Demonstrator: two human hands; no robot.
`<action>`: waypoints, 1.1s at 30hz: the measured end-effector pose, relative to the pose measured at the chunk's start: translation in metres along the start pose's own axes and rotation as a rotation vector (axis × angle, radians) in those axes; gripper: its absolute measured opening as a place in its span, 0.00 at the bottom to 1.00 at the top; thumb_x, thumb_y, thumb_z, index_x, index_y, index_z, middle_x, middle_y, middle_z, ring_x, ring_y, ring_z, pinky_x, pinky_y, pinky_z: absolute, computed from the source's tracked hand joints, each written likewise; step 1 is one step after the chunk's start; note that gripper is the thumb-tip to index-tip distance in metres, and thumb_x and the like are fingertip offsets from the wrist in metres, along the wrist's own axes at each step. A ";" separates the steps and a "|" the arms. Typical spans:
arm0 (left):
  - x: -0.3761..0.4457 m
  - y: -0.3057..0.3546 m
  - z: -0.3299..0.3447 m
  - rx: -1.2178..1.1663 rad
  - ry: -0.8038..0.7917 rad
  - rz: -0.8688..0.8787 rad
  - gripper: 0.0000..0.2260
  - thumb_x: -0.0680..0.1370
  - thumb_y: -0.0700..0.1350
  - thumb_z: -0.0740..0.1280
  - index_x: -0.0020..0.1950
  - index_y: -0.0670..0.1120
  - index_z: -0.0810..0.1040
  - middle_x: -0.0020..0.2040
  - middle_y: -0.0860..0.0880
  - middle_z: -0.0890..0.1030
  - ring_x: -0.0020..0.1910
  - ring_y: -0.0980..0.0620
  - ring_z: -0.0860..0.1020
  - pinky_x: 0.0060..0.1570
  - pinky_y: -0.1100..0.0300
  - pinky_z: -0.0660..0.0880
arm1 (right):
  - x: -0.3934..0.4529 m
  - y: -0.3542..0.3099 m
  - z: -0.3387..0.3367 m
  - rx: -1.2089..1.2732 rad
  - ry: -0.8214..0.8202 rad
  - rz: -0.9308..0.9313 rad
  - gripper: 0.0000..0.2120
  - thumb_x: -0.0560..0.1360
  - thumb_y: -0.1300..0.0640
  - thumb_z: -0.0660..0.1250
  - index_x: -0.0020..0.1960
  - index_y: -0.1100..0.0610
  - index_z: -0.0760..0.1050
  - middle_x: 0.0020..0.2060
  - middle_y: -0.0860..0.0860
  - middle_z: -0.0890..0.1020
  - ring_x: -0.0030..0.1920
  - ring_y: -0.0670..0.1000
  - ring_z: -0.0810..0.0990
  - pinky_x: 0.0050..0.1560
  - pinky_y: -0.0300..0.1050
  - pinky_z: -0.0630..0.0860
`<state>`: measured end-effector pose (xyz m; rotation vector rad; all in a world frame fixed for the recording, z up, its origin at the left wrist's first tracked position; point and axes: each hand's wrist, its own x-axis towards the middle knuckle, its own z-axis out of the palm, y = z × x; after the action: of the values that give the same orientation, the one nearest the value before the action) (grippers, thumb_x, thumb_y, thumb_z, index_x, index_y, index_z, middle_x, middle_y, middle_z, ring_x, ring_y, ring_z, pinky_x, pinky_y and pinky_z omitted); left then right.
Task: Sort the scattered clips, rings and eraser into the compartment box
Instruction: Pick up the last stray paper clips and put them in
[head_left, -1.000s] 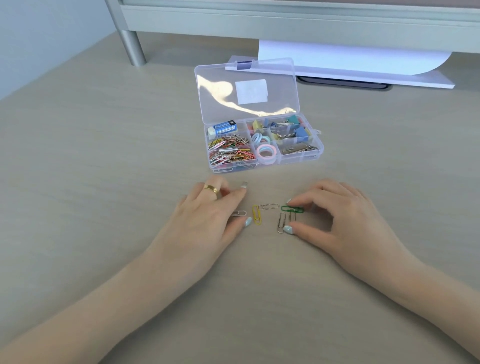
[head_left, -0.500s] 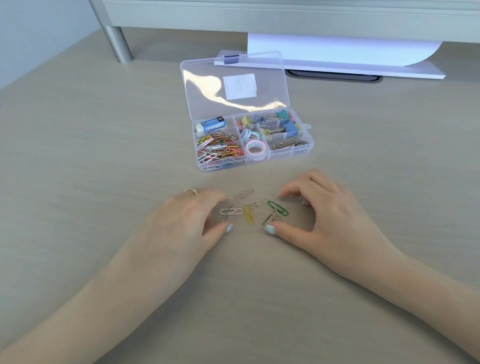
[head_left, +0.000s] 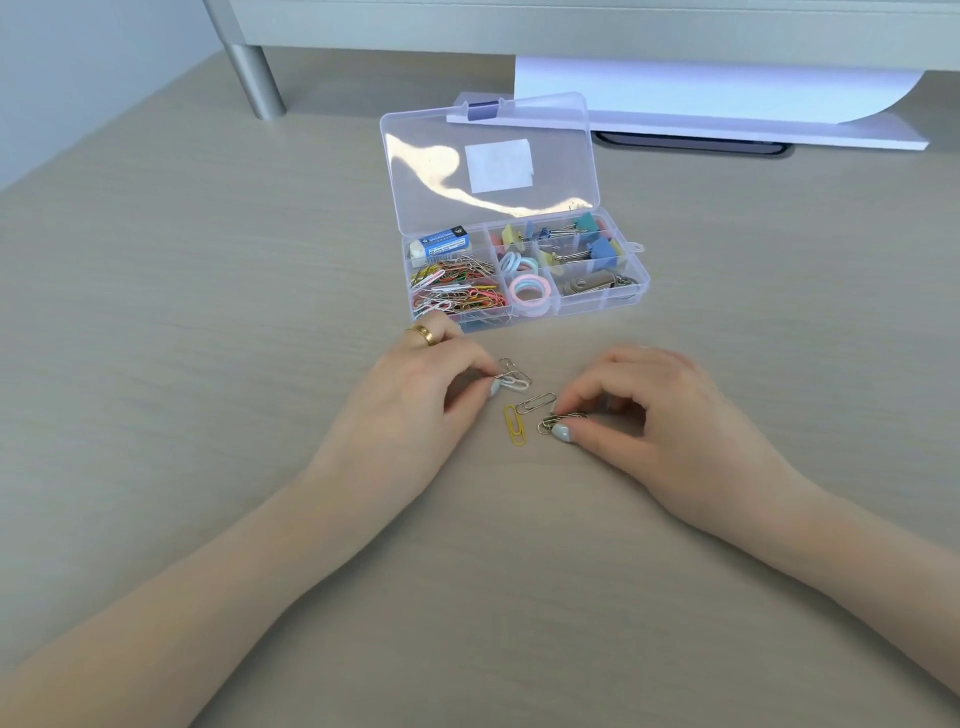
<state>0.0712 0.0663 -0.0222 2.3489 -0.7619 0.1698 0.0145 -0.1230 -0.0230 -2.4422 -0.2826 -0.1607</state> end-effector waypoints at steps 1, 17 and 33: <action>0.000 0.000 0.001 -0.013 -0.003 -0.007 0.08 0.72 0.46 0.66 0.48 0.46 0.80 0.41 0.57 0.68 0.37 0.64 0.69 0.37 0.72 0.65 | 0.001 0.000 -0.001 0.020 -0.013 -0.010 0.04 0.67 0.48 0.66 0.39 0.46 0.78 0.35 0.43 0.78 0.38 0.40 0.72 0.43 0.33 0.63; 0.006 -0.017 -0.012 -0.014 -0.250 0.125 0.19 0.69 0.61 0.61 0.55 0.55 0.77 0.51 0.60 0.71 0.52 0.64 0.65 0.53 0.75 0.61 | 0.021 0.007 -0.007 0.107 -0.133 -0.041 0.08 0.67 0.52 0.73 0.46 0.46 0.80 0.42 0.40 0.73 0.39 0.44 0.70 0.44 0.36 0.62; 0.001 -0.002 -0.005 -0.039 -0.165 0.098 0.04 0.71 0.45 0.64 0.38 0.45 0.75 0.37 0.57 0.72 0.37 0.62 0.70 0.37 0.73 0.65 | 0.033 -0.010 -0.014 -0.149 -0.191 -0.095 0.02 0.71 0.51 0.67 0.41 0.49 0.77 0.38 0.42 0.75 0.37 0.39 0.72 0.40 0.37 0.67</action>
<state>0.0734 0.0699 -0.0195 2.3107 -0.9528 0.0031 0.0431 -0.1188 -0.0004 -2.5974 -0.4869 0.0123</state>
